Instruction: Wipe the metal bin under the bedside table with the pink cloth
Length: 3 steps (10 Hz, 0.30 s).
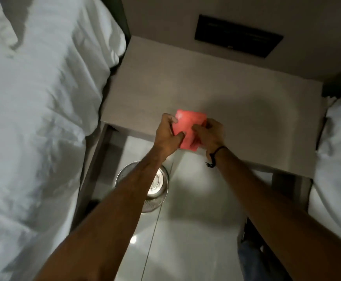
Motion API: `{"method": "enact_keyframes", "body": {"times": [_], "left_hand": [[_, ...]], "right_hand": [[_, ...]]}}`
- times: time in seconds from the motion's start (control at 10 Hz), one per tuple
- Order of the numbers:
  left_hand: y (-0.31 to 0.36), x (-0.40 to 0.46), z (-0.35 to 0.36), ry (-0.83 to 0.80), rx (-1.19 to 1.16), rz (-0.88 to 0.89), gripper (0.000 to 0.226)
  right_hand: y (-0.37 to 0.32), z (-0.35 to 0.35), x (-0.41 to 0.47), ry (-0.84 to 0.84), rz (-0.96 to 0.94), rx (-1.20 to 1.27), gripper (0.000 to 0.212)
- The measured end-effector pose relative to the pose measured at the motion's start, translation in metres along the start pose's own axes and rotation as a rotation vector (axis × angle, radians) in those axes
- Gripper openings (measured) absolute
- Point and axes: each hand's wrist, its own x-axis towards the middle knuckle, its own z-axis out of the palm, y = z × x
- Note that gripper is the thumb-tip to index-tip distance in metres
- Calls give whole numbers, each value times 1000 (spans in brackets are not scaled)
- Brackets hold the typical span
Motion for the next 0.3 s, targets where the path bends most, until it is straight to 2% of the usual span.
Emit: {"method": "enact_keyframes", "body": {"times": [0.1,0.2,0.3], "left_hand": [[0,33,17,-10,82,29,44],[3,41,18,-30,255,9,48],[19,33,0,-29,350,29,40]], "right_hand": [[-5,2,32,28,-93,-147,15],[-11,-2,39,-8,-132,-284,33],[-34,-25,22,48,-162,-384,56]]}}
